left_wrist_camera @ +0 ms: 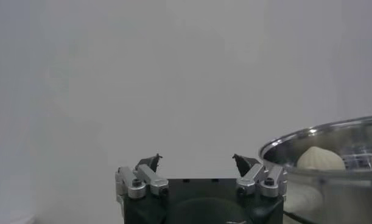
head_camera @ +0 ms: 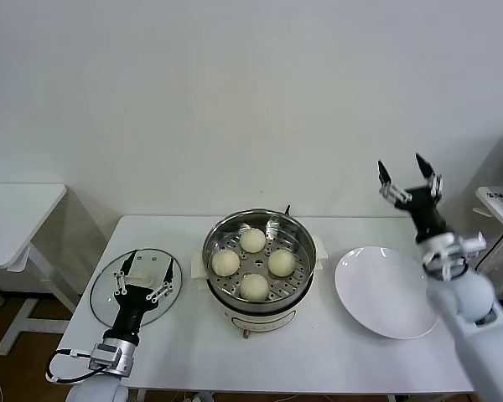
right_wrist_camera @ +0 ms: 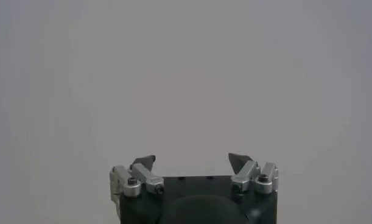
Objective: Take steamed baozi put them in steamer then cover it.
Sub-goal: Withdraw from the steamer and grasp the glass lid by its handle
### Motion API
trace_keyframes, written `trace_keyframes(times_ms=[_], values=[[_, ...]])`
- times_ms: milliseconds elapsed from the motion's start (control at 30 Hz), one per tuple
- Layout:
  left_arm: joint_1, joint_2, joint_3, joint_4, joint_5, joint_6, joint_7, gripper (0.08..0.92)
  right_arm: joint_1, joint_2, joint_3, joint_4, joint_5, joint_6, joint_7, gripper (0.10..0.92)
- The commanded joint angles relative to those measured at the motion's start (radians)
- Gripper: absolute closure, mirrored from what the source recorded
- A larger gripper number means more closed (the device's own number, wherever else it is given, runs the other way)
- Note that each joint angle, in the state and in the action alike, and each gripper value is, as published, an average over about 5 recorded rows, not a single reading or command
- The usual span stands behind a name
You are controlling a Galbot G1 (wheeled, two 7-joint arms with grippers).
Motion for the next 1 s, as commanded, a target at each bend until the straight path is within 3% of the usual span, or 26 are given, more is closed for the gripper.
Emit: trace_keyframes(times_ms=[33,267,567,700,833,1000], values=[[-0.007,-0.003,0.013,0.021,0.024,-0.038,-0.007,0.177,-0.342,0.331,0.102,0.086,-0.182,0.179,0.142,0.203],[-0.026,0.003,-0.006,0.073,0.09,-0.083,-0.007,0.177,-0.427,0.409,0.052,0.1,-0.207,0.211,0.134,0.203],[-0.051,0.044,-0.128,0.301,0.767,-0.394,-0.141,0.177,-0.434,0.427,0.044,0.081,-0.211,0.206,0.133,0.203],[-0.045,0.057,-0.175,0.387,1.035,-0.478,-0.253,0.177,-0.43,0.429,0.046,0.077,-0.21,0.201,0.132,0.203],[-0.071,0.071,-0.236,0.454,1.24,-0.496,-0.352,0.177,-0.424,0.432,0.039,0.064,-0.212,0.201,0.127,0.203],[-0.1,0.091,-0.286,0.48,1.343,-0.464,-0.375,0.177,-0.419,0.432,0.034,0.057,-0.212,0.203,0.124,0.203]])
